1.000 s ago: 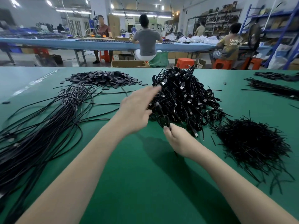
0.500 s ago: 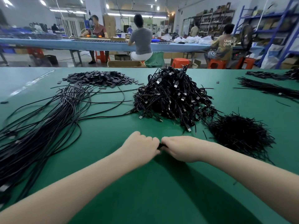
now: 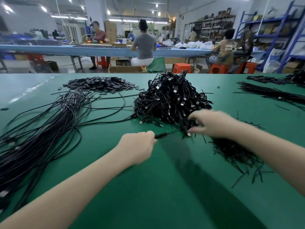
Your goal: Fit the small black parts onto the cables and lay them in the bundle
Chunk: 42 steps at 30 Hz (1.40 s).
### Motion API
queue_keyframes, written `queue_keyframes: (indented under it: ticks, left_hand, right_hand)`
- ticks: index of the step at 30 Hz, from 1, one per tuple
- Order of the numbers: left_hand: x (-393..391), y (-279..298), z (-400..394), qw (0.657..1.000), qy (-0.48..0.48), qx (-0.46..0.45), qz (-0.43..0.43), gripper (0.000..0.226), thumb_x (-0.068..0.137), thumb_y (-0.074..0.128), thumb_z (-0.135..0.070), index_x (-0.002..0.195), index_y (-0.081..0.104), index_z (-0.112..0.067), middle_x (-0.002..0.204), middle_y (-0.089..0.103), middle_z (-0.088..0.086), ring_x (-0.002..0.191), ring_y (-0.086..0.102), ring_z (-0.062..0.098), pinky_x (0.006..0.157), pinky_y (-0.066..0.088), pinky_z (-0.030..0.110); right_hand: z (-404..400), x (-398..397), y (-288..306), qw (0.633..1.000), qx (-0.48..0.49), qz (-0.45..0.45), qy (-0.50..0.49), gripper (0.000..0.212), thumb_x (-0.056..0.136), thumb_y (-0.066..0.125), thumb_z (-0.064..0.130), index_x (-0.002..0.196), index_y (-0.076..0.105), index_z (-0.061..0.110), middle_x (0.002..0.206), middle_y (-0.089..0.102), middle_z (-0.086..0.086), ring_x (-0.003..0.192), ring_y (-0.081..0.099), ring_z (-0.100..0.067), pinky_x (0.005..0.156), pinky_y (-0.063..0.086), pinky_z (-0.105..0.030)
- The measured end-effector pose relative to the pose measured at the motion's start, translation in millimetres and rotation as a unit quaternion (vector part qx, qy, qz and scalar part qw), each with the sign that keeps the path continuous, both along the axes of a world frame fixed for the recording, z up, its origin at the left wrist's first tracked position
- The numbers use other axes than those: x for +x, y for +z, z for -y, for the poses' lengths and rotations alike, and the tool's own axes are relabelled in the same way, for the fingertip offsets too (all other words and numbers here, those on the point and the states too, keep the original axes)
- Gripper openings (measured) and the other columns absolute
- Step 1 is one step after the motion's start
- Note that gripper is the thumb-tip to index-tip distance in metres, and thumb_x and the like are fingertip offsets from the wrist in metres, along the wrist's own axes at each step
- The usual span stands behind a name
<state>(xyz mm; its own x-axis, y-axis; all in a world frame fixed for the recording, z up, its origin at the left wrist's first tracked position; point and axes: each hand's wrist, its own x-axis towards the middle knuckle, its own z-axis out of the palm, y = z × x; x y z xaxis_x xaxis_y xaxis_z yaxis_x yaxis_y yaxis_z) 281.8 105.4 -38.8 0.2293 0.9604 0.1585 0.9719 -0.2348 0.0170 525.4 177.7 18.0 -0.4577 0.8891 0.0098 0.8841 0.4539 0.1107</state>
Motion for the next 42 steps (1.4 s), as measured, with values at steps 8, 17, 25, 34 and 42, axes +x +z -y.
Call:
queue_keyframes:
  ticks: [8, 17, 25, 34, 42]
  left_hand:
    - [-7, 52, -30, 0.820, 0.010, -0.116, 0.560, 0.028, 0.103, 0.033, -0.032, 0.079, 0.039, -0.018, 0.056, 0.038, -0.008, 0.049, 0.038, 0.013, 0.047, 0.029, 0.023]
    - [-15, 66, -32, 0.793, -0.039, -0.175, 0.582, 0.031, 0.104, 0.032, -0.034, 0.079, 0.041, -0.019, 0.054, 0.037, -0.011, 0.047, 0.035, 0.010, 0.054, 0.023, 0.028]
    - [-41, 72, -31, 0.804, -0.027, -0.194, 0.561, 0.030, 0.104, 0.034, -0.034, 0.079, 0.043, -0.019, 0.057, 0.037, -0.008, 0.049, 0.033, 0.010, 0.052, 0.025, 0.025]
    - [-50, 78, -29, 0.813, -0.038, -0.201, 0.545, 0.031, 0.104, 0.035, -0.035, 0.077, 0.042, -0.021, 0.057, 0.037, -0.009, 0.049, 0.031, 0.011, 0.054, 0.022, 0.027]
    - [-51, 76, -31, 0.816, -0.027, -0.204, 0.541, 0.030, 0.103, 0.035, -0.034, 0.077, 0.042, -0.021, 0.057, 0.038, -0.009, 0.049, 0.032, 0.011, 0.053, 0.024, 0.025]
  right_hand:
    - [-66, 112, 16, 0.927, 0.025, -0.008, -0.375, 0.053, 0.096, 0.039, 0.054, 0.080, 0.058, 0.008, 0.091, 0.061, -0.011, 0.088, 0.059, -0.028, 0.080, 0.047, -0.037]
    - [-88, 124, -13, 0.911, -0.020, -0.083, -0.404, 0.052, 0.091, 0.055, 0.049, 0.068, 0.058, 0.002, 0.070, 0.059, -0.010, 0.063, 0.053, -0.023, 0.059, 0.040, -0.029]
    - [-112, 133, -16, 0.916, -0.040, -0.050, -0.397, 0.036, 0.086, 0.067, 0.043, 0.101, 0.069, 0.010, 0.097, 0.066, -0.007, 0.087, 0.062, -0.026, 0.079, 0.055, -0.035]
    - [-121, 133, -19, 0.933, -0.010, 0.015, -0.359, 0.026, 0.087, 0.065, 0.042, 0.099, 0.075, 0.022, 0.087, 0.068, 0.001, 0.082, 0.063, -0.021, 0.077, 0.058, -0.035]
    - [-68, 54, 15, 0.934, 0.207, -0.263, -0.124, 0.016, 0.086, 0.069, 0.025, 0.097, 0.075, 0.015, 0.085, 0.072, -0.006, 0.066, 0.060, -0.020, 0.061, 0.056, -0.034]
